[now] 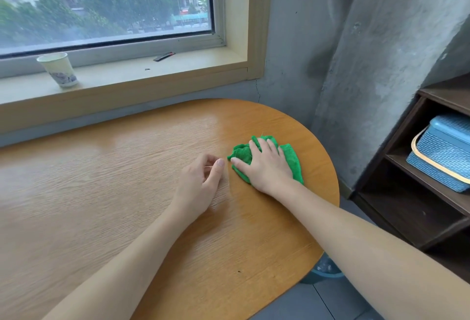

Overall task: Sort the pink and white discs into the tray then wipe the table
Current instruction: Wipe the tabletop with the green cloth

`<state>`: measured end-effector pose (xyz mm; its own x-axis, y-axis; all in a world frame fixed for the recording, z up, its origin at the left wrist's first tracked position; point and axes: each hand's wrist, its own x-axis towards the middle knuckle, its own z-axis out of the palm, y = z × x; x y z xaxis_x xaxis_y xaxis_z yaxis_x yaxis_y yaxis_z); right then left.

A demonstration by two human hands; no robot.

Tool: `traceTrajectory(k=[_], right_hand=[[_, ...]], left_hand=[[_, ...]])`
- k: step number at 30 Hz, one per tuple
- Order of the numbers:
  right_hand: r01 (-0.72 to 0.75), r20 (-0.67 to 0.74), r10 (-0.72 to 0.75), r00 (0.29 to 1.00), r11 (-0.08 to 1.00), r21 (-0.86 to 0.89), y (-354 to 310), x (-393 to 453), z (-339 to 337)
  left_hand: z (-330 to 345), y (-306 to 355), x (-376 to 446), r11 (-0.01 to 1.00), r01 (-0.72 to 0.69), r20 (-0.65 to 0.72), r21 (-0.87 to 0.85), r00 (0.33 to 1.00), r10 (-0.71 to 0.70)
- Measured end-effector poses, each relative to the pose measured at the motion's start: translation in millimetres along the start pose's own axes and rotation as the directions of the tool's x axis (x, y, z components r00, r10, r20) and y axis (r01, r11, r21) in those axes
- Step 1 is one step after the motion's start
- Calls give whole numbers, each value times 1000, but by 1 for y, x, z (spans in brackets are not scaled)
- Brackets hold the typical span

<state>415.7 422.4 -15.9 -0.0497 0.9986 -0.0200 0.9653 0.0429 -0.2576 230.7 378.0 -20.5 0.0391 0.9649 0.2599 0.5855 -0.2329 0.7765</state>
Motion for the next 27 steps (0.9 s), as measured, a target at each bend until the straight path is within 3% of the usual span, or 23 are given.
traceTrajectory(k=[17, 27], right_hand=[[-42, -95, 53, 994, 993, 114, 35, 65, -10], [2, -187, 63, 980, 944, 330, 54, 71, -16]], left_hand=[[-1, 1, -1, 999, -23, -3, -46, 1000, 23], [-2, 5, -3, 1000, -11, 11, -24, 1000, 12]])
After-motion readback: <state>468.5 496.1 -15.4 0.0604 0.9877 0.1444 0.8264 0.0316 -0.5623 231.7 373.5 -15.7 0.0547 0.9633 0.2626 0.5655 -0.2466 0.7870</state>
